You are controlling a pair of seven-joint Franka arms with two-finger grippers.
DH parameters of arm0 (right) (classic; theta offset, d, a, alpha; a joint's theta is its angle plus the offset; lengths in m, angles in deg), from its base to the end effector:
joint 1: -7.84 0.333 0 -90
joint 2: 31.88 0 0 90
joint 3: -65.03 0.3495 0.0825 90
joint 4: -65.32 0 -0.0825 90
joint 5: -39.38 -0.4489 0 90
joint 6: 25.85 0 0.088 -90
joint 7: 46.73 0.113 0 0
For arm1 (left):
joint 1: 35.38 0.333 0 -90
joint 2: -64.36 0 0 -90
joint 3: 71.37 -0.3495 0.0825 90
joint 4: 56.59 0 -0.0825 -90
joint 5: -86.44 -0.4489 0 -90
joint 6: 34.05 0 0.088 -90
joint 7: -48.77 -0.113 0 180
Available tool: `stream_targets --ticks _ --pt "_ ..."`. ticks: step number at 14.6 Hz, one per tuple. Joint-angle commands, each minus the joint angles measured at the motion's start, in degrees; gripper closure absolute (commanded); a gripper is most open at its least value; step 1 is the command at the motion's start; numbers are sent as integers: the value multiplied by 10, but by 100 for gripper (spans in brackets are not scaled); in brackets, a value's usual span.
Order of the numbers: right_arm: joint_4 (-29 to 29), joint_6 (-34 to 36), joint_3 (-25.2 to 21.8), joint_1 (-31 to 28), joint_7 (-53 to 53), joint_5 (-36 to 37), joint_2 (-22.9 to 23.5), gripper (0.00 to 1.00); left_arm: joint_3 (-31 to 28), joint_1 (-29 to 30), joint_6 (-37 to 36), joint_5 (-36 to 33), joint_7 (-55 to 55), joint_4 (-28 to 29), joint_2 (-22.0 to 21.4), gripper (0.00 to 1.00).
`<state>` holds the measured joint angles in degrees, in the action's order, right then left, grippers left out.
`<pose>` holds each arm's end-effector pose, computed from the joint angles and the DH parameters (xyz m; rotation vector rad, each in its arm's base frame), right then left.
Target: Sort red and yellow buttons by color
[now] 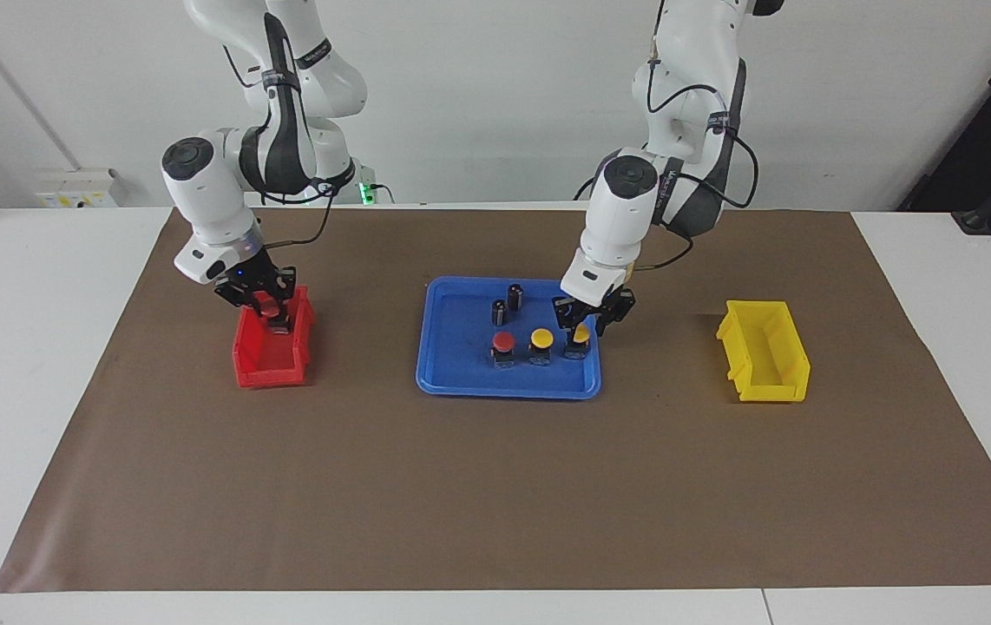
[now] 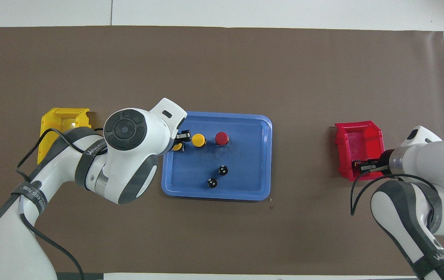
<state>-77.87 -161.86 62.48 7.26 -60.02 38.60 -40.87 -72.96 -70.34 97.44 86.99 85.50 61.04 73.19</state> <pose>0.4970 -0.0267 0.3270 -3.1182 -0.2627 -0.0523 0.5365 -0.3541 0.3605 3.0850 0.0990 0.1082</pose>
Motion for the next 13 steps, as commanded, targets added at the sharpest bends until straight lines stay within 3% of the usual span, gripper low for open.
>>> stream_targets --ticks 1,4,5,6,7,8,13 --pt "-13 -11 2 1 -2 -7 -12 46 -8 -11 31 9 6 23 -6 45" --pt "7 6 2 0 -7 -7 -8 43 -9 -25 46 9 20 23 15 45" --pt "24 27 2 0 -7 -7 -7 42 -9 -25 44 10 21 22 15 52" --pt "51 57 2 0 -8 -7 -5 41 -9 -25 40 10 21 20 15 79" --pt "77 92 3 1 -6 -6 -5 40 -9 -25 34 10 21 16 15 93" --pt "111 131 5 1 -3 -6 -6 40 -10 -23 10 10 20 3 10 99" --pt "284 307 11 44 77 -8 0 33 -17 14 -305 9 -17 -172 -82 99"
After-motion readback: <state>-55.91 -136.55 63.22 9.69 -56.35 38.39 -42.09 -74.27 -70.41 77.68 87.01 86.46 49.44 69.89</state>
